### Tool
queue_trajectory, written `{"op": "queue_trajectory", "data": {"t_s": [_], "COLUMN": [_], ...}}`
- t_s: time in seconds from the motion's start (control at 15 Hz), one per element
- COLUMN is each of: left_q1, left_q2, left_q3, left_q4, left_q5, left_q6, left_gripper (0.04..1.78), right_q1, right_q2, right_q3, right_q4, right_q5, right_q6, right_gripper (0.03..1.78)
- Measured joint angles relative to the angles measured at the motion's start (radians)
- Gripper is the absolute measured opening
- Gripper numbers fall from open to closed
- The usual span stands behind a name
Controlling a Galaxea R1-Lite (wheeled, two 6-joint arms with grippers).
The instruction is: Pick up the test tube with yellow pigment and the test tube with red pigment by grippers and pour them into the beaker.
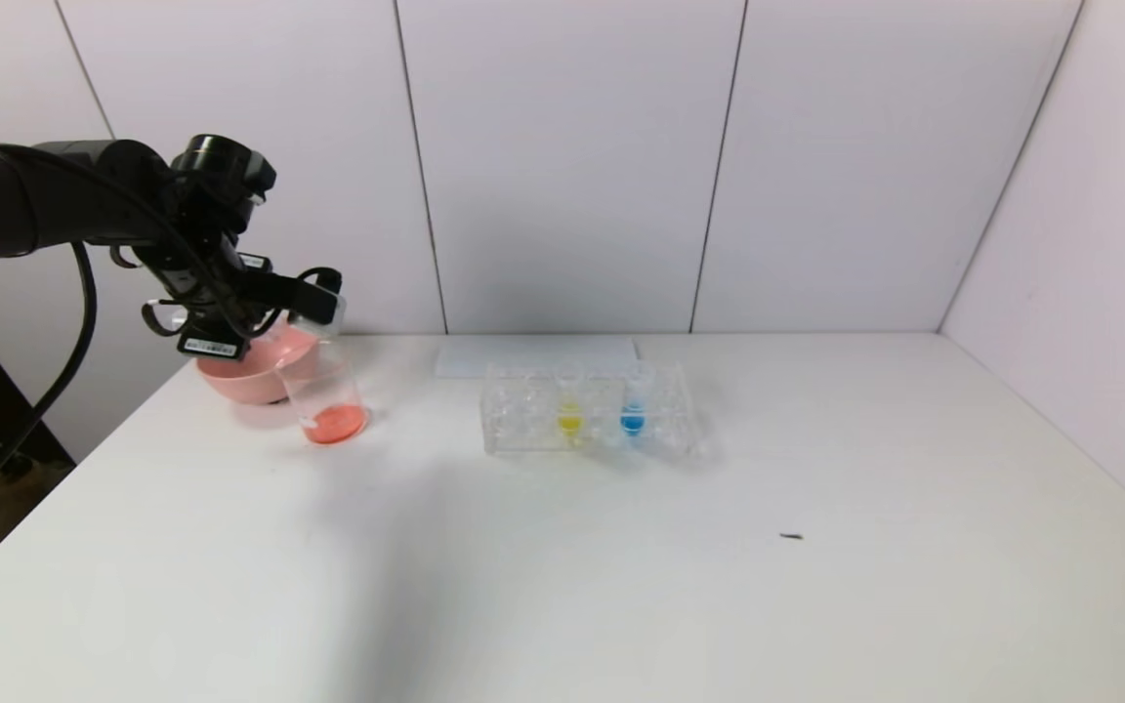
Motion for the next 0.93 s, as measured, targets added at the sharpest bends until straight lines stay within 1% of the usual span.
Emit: {"op": "queue_trajectory", "data": {"t_s": [0.53, 0.8, 0.93], "left_q1": [0.007, 0.031, 0.053], "left_q2": [-0.031, -0.057, -0.076], "left_q3": [0.006, 0.008, 0.011], "left_q4": [0.016, 0.016, 0.018], "left_q5": [-0.020, -0.090, -0.128], "left_q6": [-0.017, -0.091, -0.152], "left_gripper": [0.46, 0.46, 0.46], "right_q1": [-0.001, -0.001, -0.001], "right_q2": [0.000, 0.000, 0.000], "right_q3": [0.000, 0.000, 0.000], "right_q4": [0.000, 0.000, 0.000], "right_q5": [0.000, 0.000, 0.000], "right_q6": [0.000, 0.000, 0.000], "right_gripper": [1.70, 1.70, 1.70]}}
